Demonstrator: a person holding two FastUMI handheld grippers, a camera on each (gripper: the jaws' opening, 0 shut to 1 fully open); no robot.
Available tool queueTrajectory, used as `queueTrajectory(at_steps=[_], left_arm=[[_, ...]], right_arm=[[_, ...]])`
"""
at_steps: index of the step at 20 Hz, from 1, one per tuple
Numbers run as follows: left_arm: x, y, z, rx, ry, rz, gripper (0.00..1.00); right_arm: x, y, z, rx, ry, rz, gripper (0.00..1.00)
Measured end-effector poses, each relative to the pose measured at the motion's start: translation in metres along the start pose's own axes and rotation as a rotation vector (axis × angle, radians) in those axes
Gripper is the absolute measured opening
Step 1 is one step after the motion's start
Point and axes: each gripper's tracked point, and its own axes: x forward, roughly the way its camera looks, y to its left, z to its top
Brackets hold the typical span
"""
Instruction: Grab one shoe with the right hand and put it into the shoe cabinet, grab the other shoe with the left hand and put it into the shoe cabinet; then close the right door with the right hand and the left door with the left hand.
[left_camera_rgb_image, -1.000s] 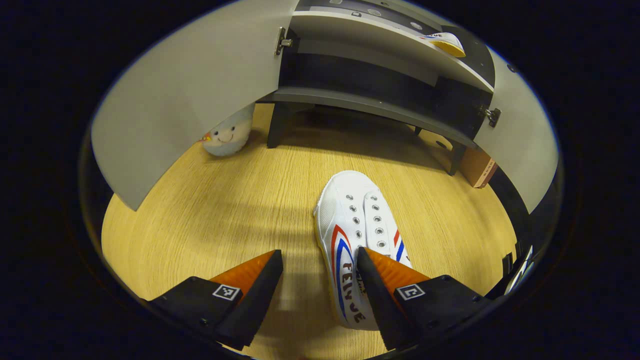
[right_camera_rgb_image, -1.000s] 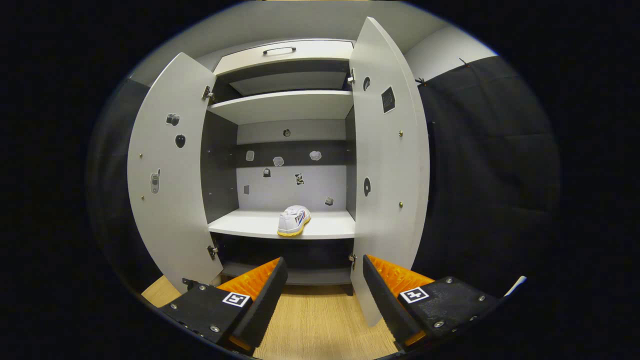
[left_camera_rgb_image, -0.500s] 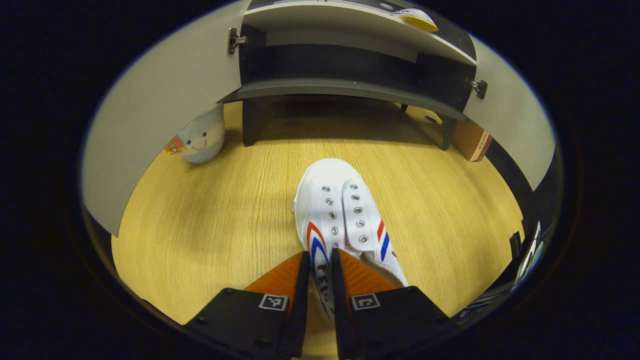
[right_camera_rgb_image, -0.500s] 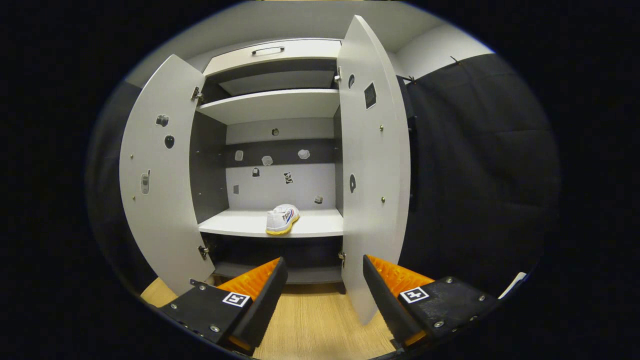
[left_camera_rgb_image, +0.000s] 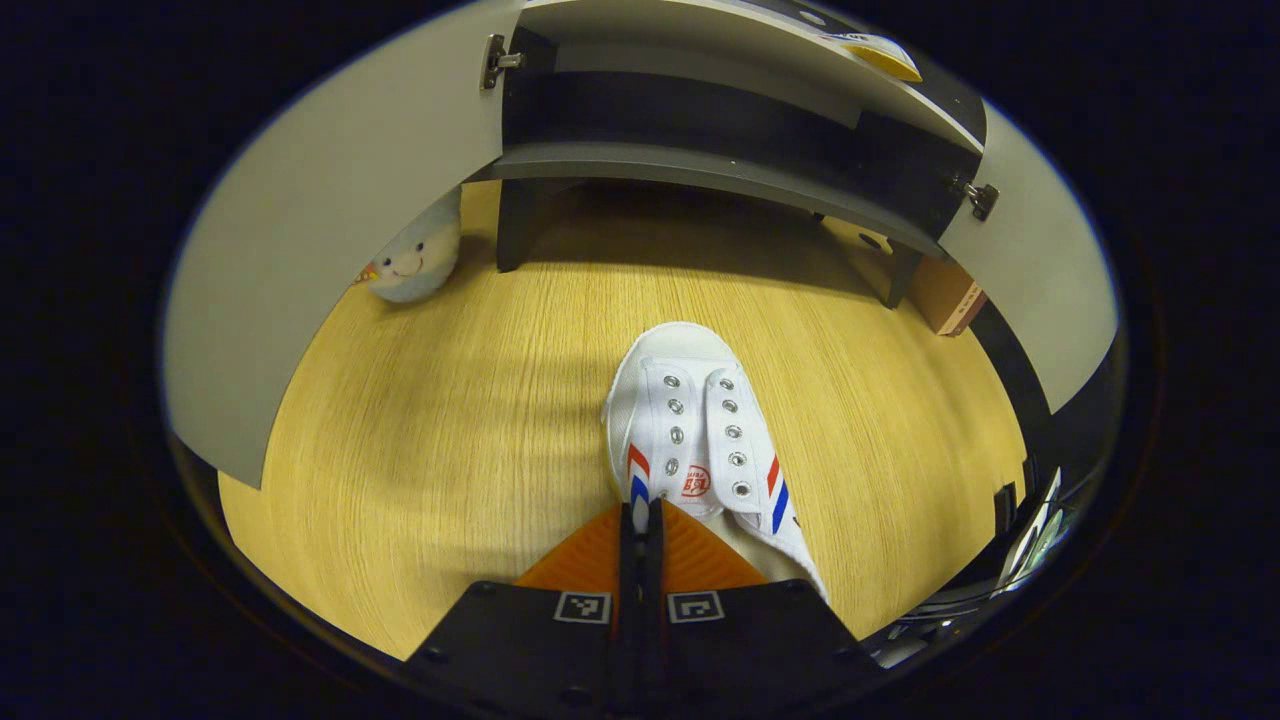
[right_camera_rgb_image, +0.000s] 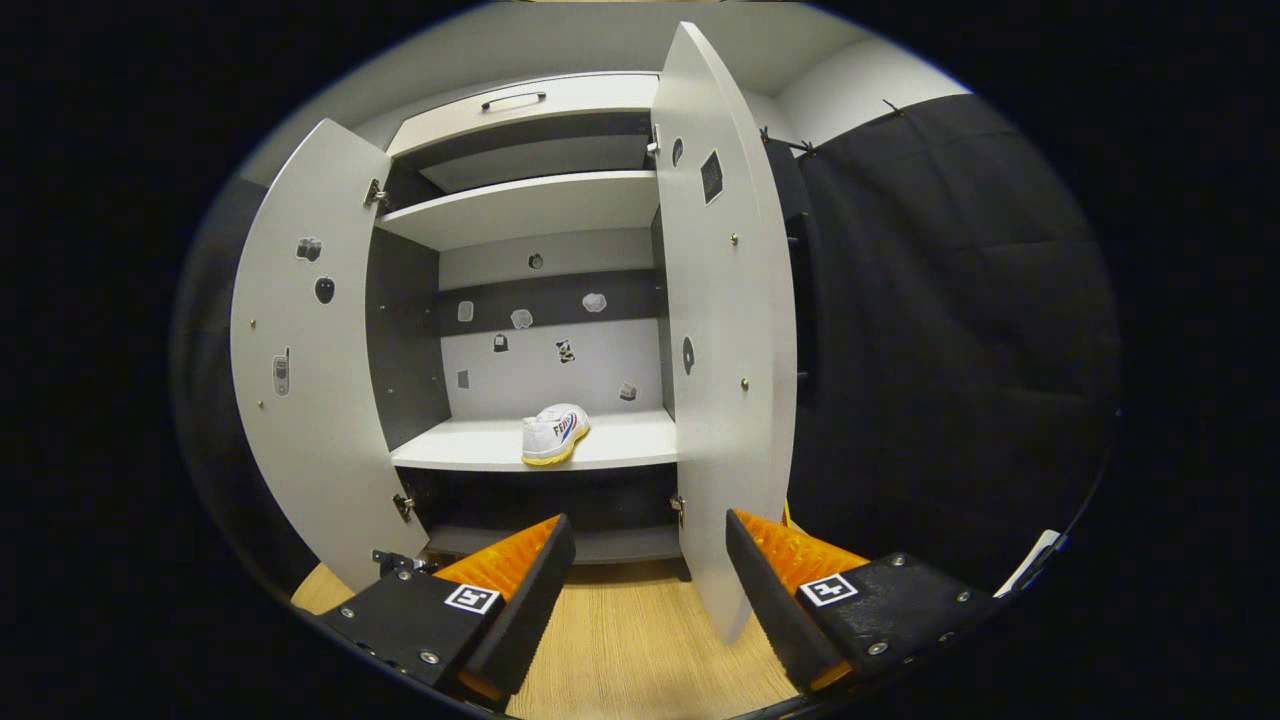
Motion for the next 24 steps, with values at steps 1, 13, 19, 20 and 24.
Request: queueTrajectory(at_steps=[1,13,19,20,24], left_arm=[[-0.002,0.001,0.002,-0.004,0.005,-0.006,0.06],[-0.057,0.007,0.064,-0.022,-0.08,-0.11,0.07],[-0.115,0.025,0.16,-0.003,-0.214,-0.097,0.07],[-0.121,0.022,0.176,-0.006,-0.237,-0.097,0.06],[-0.138,0.017,0.237,-0.004,-0.305,-0.073,0.06]], right_arm=[[0.001,0.001,0.001,0.001,-0.003,0.003,0.93],[0.011,0.026,-0.011,-0.021,0.0,0.069,0.93],[0.017,0.046,-0.014,-0.041,-0.006,0.135,0.93],[0.018,0.047,-0.013,-0.049,-0.005,0.14,0.93],[0.042,0.051,-0.012,-0.047,-0.011,0.142,0.93]])
